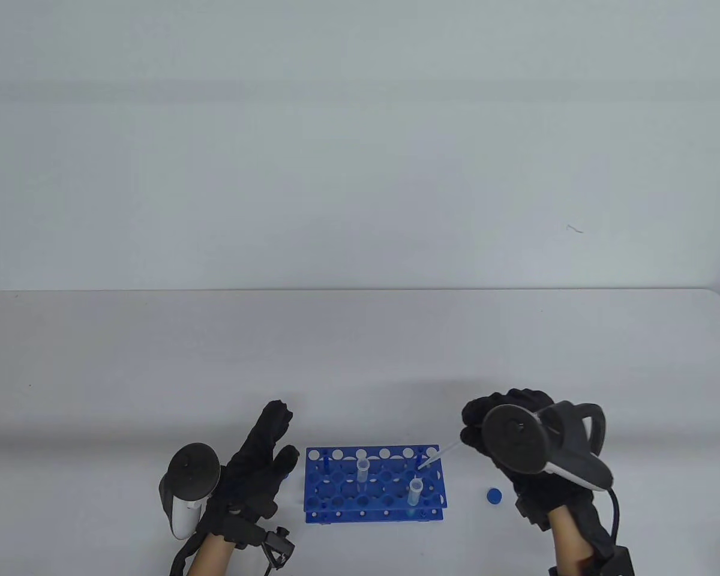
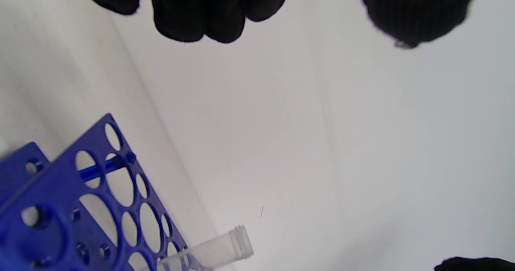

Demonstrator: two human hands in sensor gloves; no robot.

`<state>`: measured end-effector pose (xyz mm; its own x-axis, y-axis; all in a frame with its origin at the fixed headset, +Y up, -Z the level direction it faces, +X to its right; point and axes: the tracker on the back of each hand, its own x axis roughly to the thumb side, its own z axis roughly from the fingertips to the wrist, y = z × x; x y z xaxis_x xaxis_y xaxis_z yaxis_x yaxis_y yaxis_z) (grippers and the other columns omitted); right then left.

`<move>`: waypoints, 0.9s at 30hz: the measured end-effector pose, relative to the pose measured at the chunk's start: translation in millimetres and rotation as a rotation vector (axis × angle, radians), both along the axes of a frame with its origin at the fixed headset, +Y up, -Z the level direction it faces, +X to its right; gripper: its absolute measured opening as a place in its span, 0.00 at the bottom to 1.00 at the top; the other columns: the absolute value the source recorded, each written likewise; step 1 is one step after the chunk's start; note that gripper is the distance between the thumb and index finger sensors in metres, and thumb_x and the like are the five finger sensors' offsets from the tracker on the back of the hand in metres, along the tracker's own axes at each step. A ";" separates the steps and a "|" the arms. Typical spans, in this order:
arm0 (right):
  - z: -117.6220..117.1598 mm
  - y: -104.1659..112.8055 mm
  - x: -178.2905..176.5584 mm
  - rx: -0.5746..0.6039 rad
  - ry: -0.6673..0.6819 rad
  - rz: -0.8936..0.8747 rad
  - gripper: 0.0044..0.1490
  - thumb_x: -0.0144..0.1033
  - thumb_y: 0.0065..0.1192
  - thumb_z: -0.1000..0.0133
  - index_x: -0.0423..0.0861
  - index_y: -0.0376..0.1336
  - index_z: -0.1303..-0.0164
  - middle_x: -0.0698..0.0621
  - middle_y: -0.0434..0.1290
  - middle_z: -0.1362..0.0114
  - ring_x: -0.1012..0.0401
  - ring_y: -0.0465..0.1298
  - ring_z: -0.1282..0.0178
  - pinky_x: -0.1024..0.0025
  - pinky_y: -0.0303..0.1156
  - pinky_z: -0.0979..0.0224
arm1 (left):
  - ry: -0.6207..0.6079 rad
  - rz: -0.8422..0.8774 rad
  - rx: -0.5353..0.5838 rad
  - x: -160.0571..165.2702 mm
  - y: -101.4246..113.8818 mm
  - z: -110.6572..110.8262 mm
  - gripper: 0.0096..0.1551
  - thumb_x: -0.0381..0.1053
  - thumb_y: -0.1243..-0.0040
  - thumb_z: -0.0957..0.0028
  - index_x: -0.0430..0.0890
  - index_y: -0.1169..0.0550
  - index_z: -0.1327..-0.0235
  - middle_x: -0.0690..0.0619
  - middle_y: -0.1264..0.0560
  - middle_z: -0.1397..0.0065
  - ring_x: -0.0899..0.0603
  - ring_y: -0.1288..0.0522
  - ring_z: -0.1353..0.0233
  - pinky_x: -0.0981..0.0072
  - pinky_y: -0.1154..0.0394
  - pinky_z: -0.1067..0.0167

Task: Press a plastic transfer pipette bulb to move liquid between test tubes

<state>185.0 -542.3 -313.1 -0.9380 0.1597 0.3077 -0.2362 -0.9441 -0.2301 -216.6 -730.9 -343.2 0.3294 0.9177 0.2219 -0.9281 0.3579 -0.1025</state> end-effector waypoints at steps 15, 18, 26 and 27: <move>-59.0 -166.5 96.1 -0.119 -0.514 -0.253 0.29 0.42 0.70 0.57 0.47 0.72 0.46 0.53 0.84 0.49 0.57 0.82 0.52 0.45 0.70 0.34 | 0.011 -0.012 -0.009 -1.5 -0.6 0.2 0.61 0.77 0.52 0.55 0.49 0.52 0.12 0.45 0.47 0.09 0.35 0.45 0.13 0.32 0.48 0.18; -63.8 -177.8 91.8 -0.195 -0.502 -0.185 0.29 0.42 0.69 0.57 0.46 0.72 0.45 0.52 0.84 0.49 0.56 0.82 0.52 0.44 0.70 0.34 | 0.012 -0.013 -0.013 -1.8 -0.8 0.2 0.61 0.77 0.53 0.55 0.49 0.52 0.12 0.45 0.47 0.09 0.35 0.45 0.13 0.32 0.48 0.18; -71.7 -211.3 63.1 -0.350 -0.446 0.262 0.30 0.47 0.69 0.59 0.48 0.73 0.48 0.53 0.83 0.49 0.56 0.81 0.49 0.43 0.68 0.32 | 0.013 -0.015 -0.012 -2.0 -0.9 -0.2 0.61 0.77 0.53 0.55 0.49 0.52 0.12 0.45 0.47 0.09 0.35 0.45 0.13 0.32 0.48 0.18; -72.0 -214.8 59.8 -0.365 -0.439 0.304 0.30 0.47 0.69 0.59 0.49 0.73 0.48 0.53 0.83 0.49 0.56 0.81 0.48 0.43 0.68 0.32 | 0.013 -0.015 -0.013 -2.1 -0.9 -0.2 0.61 0.77 0.53 0.55 0.49 0.52 0.12 0.45 0.47 0.09 0.35 0.45 0.13 0.32 0.48 0.18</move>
<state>244.8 -757.1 -385.1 -0.9841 -0.1113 -0.1386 0.0973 -0.9898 0.1044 -218.7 -731.8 -343.4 0.3456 0.9155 0.2058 -0.9241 0.3702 -0.0949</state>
